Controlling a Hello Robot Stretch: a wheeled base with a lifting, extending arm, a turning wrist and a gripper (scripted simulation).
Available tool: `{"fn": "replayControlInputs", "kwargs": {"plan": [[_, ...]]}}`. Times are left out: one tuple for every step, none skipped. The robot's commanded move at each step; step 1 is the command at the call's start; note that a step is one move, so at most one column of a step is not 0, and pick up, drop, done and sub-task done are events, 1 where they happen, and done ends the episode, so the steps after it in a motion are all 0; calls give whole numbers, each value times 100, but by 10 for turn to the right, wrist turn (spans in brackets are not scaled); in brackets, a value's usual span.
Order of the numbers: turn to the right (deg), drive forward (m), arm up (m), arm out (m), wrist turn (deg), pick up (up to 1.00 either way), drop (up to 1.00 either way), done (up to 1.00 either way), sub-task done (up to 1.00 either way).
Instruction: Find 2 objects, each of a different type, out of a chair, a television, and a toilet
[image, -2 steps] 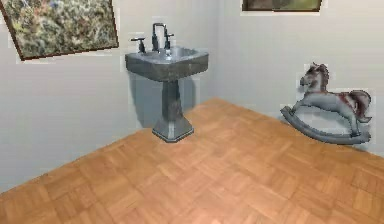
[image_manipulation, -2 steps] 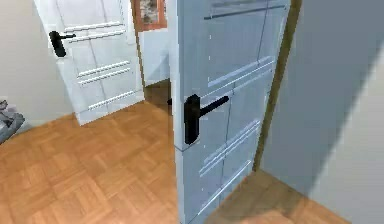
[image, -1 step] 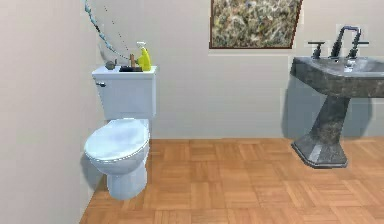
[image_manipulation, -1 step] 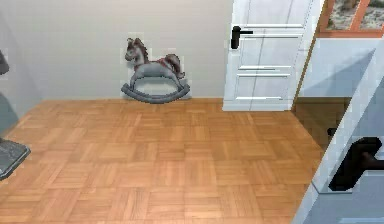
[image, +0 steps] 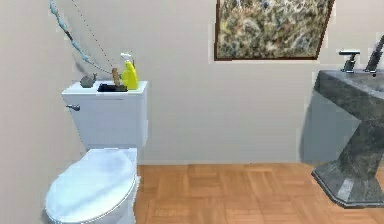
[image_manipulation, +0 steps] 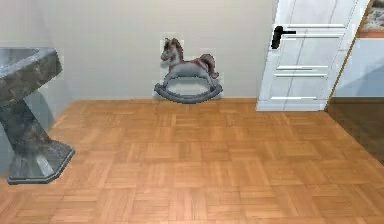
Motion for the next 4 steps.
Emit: {"fn": "replayControlInputs", "kwargs": {"plan": [[-300, 0, 0, 0, 0, 0, 0, 0, 0], [0, 0, 0, 0, 0, 0, 0, 0, 100], [450, 0, 0, 0, 0, 0, 0, 0, 0], [450, 0, 0, 0, 0, 0, 0, 0, 0]]}}
